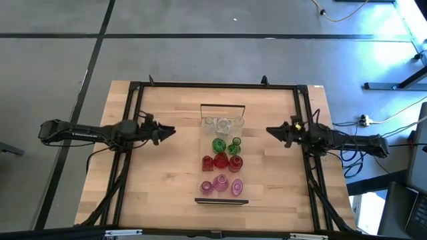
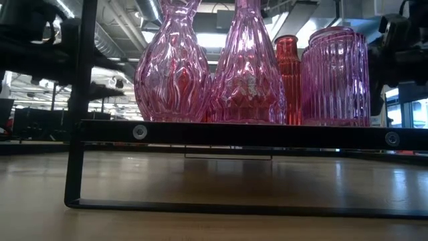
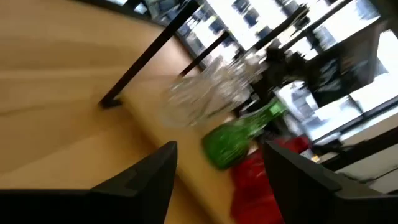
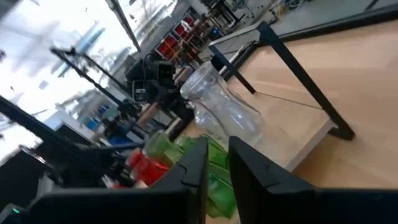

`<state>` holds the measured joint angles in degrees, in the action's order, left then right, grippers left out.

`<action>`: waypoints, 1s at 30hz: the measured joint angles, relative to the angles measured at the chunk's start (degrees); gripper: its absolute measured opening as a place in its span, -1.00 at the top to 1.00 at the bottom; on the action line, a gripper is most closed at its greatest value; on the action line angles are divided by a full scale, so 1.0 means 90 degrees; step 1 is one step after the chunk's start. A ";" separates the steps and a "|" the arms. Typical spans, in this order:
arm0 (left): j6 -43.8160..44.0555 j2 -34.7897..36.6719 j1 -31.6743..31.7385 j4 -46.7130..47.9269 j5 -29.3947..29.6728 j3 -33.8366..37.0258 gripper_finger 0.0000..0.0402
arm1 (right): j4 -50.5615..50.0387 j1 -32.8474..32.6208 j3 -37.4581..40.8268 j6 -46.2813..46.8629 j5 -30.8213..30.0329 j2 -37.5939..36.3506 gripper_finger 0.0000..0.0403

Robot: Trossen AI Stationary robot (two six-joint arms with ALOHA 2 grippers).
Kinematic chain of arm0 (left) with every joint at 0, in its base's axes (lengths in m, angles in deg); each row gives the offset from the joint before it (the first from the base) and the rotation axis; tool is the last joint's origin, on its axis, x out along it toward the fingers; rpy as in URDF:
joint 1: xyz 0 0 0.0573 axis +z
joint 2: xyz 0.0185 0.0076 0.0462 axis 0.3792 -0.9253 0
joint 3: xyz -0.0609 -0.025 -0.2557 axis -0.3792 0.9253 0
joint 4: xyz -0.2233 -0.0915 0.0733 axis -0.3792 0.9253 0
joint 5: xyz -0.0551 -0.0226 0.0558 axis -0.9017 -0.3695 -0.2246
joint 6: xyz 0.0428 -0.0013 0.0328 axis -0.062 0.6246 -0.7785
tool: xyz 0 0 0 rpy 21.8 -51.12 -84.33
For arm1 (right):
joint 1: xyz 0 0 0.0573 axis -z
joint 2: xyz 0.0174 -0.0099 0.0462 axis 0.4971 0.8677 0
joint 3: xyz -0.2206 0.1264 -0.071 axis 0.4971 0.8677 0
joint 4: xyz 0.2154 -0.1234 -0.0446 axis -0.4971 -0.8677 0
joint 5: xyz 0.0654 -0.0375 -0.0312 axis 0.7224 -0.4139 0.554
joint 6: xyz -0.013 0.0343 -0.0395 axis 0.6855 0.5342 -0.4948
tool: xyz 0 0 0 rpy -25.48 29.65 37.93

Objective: Sort vases onto shelf
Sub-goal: Return to Home Position

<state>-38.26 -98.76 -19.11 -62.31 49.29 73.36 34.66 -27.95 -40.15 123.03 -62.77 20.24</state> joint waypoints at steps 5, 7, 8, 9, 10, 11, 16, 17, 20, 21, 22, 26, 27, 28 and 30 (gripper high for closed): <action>-0.0391 -0.0002 -0.0002 0.1248 -0.0013 0.0000 -0.15 | -0.0013 0.0001 0.0000 -0.0984 0.0036 0.0400 0.74; -0.0831 -0.0060 0.0005 0.1560 -0.0271 -0.0017 -0.15 | -0.0008 0.0003 0.0000 -0.1576 0.0034 0.0595 0.74; -0.1121 -0.0098 0.0005 0.1590 -0.0479 -0.0012 -0.15 | -0.0016 0.0003 0.0000 -0.1822 0.0045 0.0668 0.74; -0.1389 -0.0155 0.0005 0.1603 -0.0652 -0.0015 -0.15 | -0.0020 0.0003 0.0000 -0.1974 0.0050 0.0742 0.74; -0.1613 -0.0197 0.0003 0.1658 -0.0786 -0.0017 -0.15 | -0.0018 0.0003 0.0000 -0.2070 0.0081 0.0810 0.74; -0.1798 -0.0232 0.0005 0.1692 -0.0854 -0.0017 -0.15 | -0.0018 0.0003 0.0000 -0.2099 0.0104 0.0851 0.74; -0.2178 -0.0294 0.0005 0.1699 -0.0885 -0.0017 -0.15 | -0.0023 0.0003 0.0000 -0.2106 0.0104 0.0941 0.74; -0.2178 -0.0294 0.0005 0.1697 -0.0880 -0.0017 -0.15 | -0.0023 0.0003 0.0000 -0.2106 0.0104 0.0941 0.74; -0.2181 -0.0294 0.0005 0.1687 -0.0816 -0.0017 -0.15 | -0.0023 0.0003 0.0000 -0.2106 0.0104 0.0941 0.74; -0.2181 -0.0294 0.0005 0.1687 -0.0816 -0.0017 -0.15 | -0.0023 0.0003 0.0000 -0.2106 0.0104 0.0941 0.74; -0.2181 -0.0294 0.0005 0.1687 -0.0816 -0.0017 -0.15 | -0.0023 0.0003 0.0000 -0.2106 0.0104 0.0941 0.74; -0.2181 -0.0294 0.0005 0.1685 -0.0814 -0.0017 -0.15 | -0.0023 0.0003 0.0000 -0.2106 0.0104 0.0941 0.74; -0.2181 -0.0294 0.0005 0.1685 -0.0814 -0.0017 -0.15 | -0.0023 0.0003 0.0000 -0.2106 0.0104 0.0941 0.74; -0.2181 -0.0294 0.0005 0.1685 -0.0814 -0.0017 -0.15 | -0.0023 0.0003 0.0000 -0.2106 0.0104 0.0941 0.74; -0.2181 -0.0294 0.0005 0.1683 -0.0813 -0.0017 -0.15 | -0.0023 0.0003 0.0002 -0.2106 0.0104 0.0941 0.74</action>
<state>-57.89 -101.40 -19.06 -47.17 41.97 73.20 34.45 -27.92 -40.13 104.08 -61.83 28.71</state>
